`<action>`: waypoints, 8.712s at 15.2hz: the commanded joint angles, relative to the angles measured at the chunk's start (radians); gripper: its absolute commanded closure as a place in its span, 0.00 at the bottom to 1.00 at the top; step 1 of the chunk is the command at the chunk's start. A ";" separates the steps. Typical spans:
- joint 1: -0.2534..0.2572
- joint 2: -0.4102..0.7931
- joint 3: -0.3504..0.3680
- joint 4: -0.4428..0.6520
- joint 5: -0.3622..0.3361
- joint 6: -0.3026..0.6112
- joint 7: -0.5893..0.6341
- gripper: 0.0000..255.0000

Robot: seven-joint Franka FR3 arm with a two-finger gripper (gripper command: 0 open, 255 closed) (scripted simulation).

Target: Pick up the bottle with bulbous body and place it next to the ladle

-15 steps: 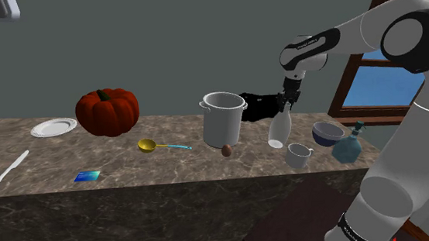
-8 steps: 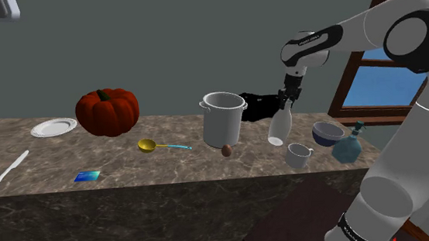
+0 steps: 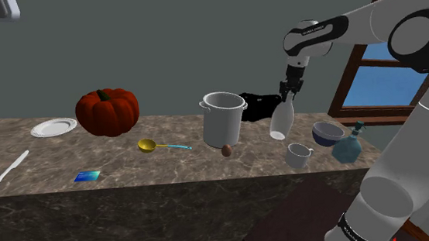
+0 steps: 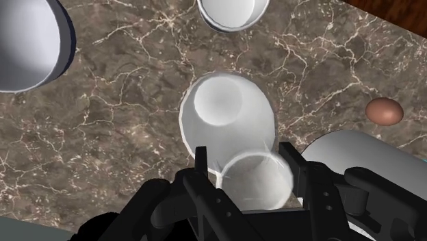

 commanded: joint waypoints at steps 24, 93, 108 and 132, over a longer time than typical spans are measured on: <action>0.000 0.006 0.000 0.347 0.002 -0.342 0.000 1.00; 0.391 0.446 0.270 0.679 0.071 -0.225 0.663 1.00; 0.397 0.449 0.272 0.489 0.073 -0.032 0.656 1.00; 0.392 0.443 0.270 0.607 0.071 -0.156 0.659 0.00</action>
